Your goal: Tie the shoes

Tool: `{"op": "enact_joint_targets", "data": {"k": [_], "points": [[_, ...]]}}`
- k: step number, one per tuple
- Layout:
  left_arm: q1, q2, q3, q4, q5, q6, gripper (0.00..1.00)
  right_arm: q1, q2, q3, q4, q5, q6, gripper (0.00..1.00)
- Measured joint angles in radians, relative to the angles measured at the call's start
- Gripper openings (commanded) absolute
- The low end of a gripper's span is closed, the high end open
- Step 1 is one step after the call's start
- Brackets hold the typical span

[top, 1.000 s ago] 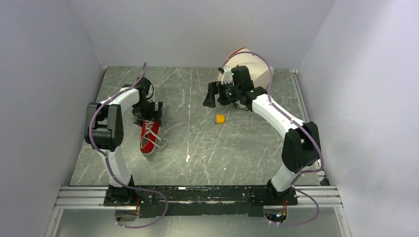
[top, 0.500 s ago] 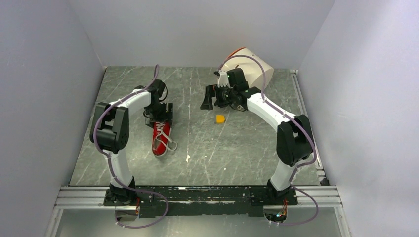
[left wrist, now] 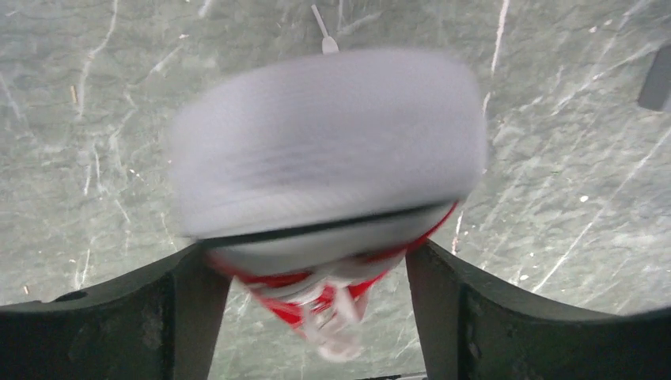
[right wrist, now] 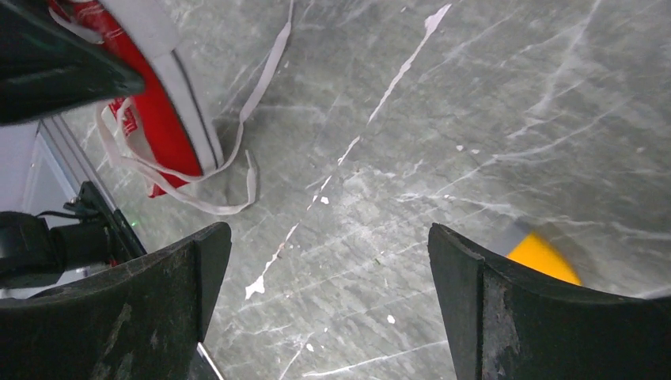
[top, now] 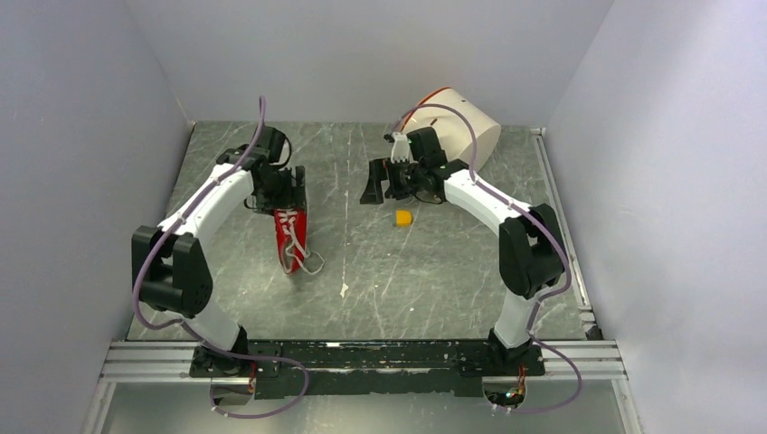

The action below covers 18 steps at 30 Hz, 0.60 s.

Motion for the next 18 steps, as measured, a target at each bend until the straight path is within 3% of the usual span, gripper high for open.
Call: {"op": "enact_joint_targets", "data": {"k": [7, 9, 13, 18], "points": [[0.0, -0.13, 0.014, -0.011, -0.008, -0.006, 0.34, 0.038, 0.065, 0.0, 0.038, -0.079, 0.041, 0.94], [0.0, -0.17, 0.014, -0.006, -0.008, -0.009, 0.44, 0.047, 0.089, 0.0, 0.059, -0.111, 0.062, 0.93], [0.0, -0.2, 0.013, -0.005, -0.01, -0.008, 0.79, 0.06, 0.125, 0.0, 0.07, -0.143, 0.092, 0.93], [0.0, -0.125, -0.016, -0.005, -0.016, 0.008, 0.91, 0.062, 0.122, -0.002, 0.056, -0.138, 0.109, 0.93]]}}
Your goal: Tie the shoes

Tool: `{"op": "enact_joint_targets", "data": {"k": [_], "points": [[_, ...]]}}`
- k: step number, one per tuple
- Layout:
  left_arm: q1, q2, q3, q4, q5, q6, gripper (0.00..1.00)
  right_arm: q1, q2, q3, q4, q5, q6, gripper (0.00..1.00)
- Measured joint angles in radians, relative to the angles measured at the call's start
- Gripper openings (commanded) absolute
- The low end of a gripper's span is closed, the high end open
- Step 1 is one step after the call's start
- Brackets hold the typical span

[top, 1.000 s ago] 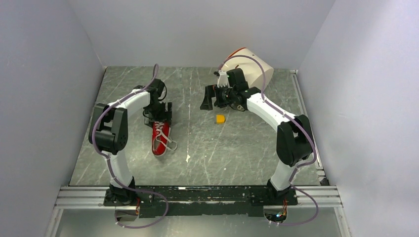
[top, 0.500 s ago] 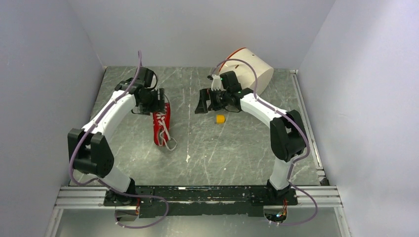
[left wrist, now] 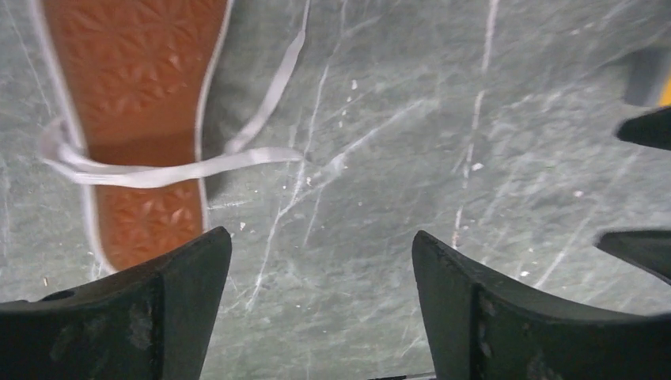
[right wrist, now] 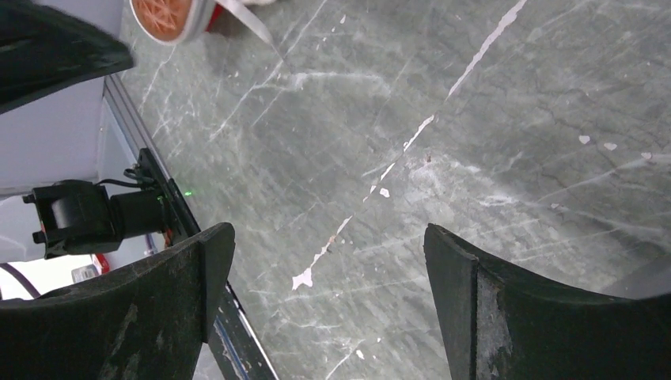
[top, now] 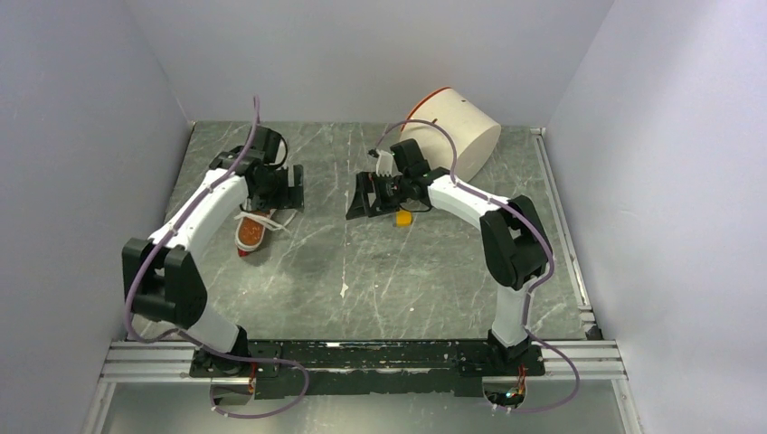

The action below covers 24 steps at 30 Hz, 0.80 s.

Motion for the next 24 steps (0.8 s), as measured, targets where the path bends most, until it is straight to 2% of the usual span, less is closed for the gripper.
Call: {"op": "enact_joint_targets", "data": {"k": [5, 10, 17, 24], "points": [[0.034, 0.085, -0.003, -0.001, -0.009, 0.016, 0.96, 0.001, -0.011, -0.01, -0.011, 0.002, 0.008, 0.93], [0.15, 0.116, 0.008, 0.015, 0.014, 0.027, 0.96, 0.006, -0.011, -0.002, -0.045, 0.009, 0.009, 0.94], [0.277, 0.252, 0.077, 0.04, 0.02, 0.043, 0.97, 0.006, 0.008, 0.063, -0.071, 0.026, -0.015, 0.94], [0.329, 0.38, 0.248, 0.028, -0.068, 0.102, 0.97, -0.01, 0.057, 0.108, -0.116, 0.039, -0.046, 0.93]]}}
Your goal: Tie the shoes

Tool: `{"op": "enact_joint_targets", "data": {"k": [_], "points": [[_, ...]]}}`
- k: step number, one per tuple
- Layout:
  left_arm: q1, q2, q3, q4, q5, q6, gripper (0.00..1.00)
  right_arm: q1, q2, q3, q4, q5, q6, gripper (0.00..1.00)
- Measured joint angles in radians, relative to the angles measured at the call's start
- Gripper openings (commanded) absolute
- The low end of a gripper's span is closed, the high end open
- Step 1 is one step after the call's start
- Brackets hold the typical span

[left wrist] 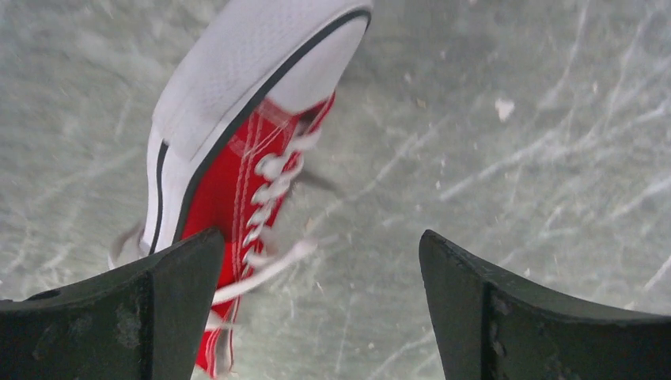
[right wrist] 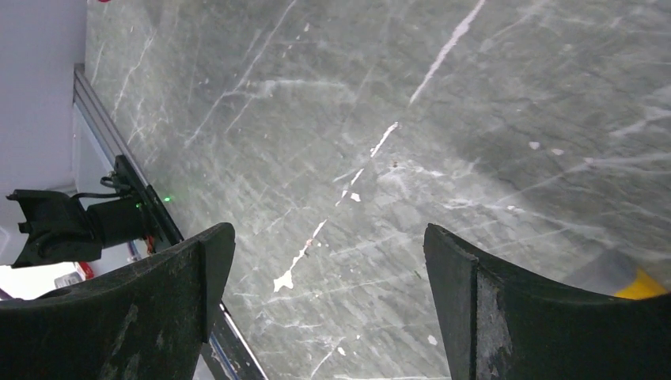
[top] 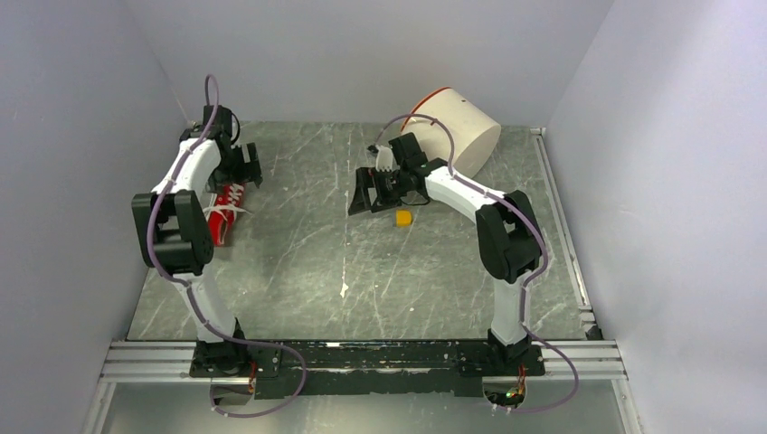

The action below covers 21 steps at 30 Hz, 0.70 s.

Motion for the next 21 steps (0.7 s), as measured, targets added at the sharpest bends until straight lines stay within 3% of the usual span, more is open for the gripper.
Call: {"op": "enact_joint_targets", "data": {"k": [5, 9, 13, 18, 21], "points": [[0.007, 0.15, 0.159, -0.027, -0.074, 0.03, 0.89, -0.045, 0.012, 0.011, -0.013, -0.008, 0.0, 0.9], [0.027, 0.264, 0.234, -0.039, -0.093, 0.035, 0.92, -0.084, 0.013, 0.011, -0.018, -0.023, -0.002, 0.9], [0.037, 0.271, 0.239, -0.052, -0.103, 0.032, 0.96, -0.092, 0.013, 0.011, -0.024, -0.032, -0.017, 0.9], [0.047, 0.264, 0.276, -0.054, -0.123, 0.024, 0.9, -0.086, 0.009, 0.007, -0.03, -0.037, -0.031, 0.9], [0.068, 0.264, 0.283, -0.078, -0.126, 0.011, 0.93, -0.085, -0.001, -0.003, -0.03, -0.039, -0.035, 0.9]]}}
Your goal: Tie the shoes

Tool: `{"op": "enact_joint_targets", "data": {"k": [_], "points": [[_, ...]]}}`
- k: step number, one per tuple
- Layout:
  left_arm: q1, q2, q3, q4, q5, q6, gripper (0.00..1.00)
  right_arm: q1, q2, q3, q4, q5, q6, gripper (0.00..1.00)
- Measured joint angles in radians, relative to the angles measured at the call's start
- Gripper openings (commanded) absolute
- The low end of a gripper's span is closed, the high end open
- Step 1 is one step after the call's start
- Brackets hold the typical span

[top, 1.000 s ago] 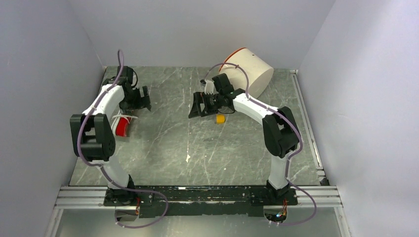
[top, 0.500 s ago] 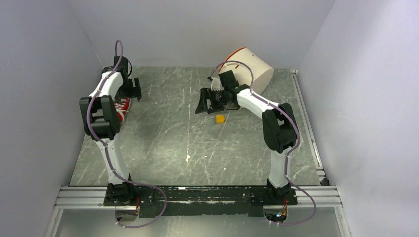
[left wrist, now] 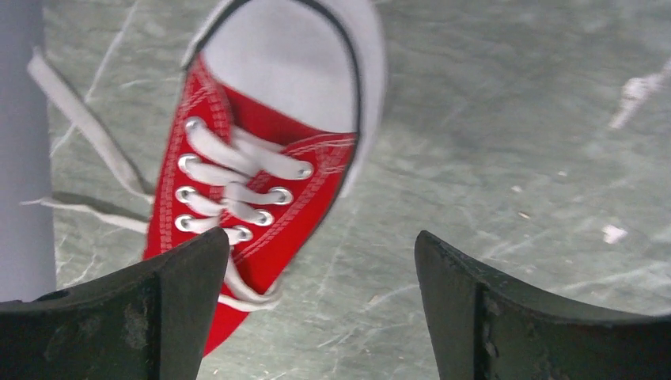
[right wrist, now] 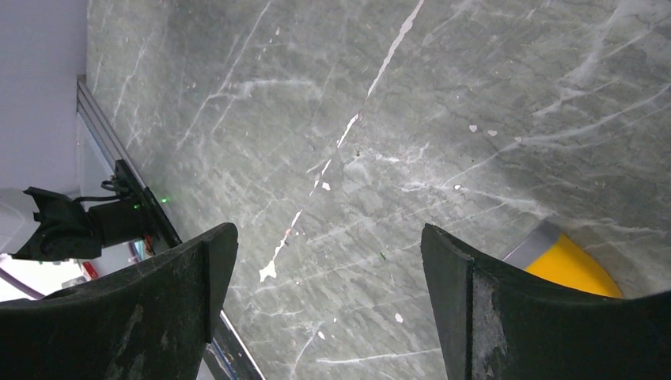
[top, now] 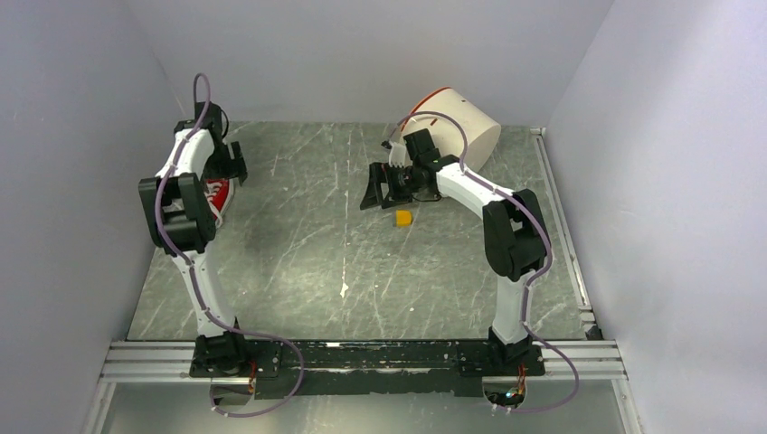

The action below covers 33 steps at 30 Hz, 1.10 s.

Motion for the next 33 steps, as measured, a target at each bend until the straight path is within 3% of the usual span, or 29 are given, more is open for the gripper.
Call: {"op": "enact_joint_targets", "data": {"k": [10, 19, 28, 33], "points": [[0.087, -0.094, -0.126, -0.013, -0.1, -0.031, 0.97, 0.001, -0.009, -0.011, 0.0, -0.005, 0.0, 0.89], [0.201, -0.082, -0.2, 0.01, 0.09, -0.023, 0.96, 0.002, -0.024, -0.03, 0.006, -0.008, 0.0, 0.89], [0.182, -0.176, -0.389, 0.125, 0.2, 0.017, 0.58, 0.004, -0.035, -0.036, 0.013, -0.008, 0.0, 0.89], [0.065, -0.266, -0.517, 0.125, 0.237, 0.005, 0.36, 0.004, -0.045, -0.056, 0.022, -0.007, 0.0, 0.89]]}}
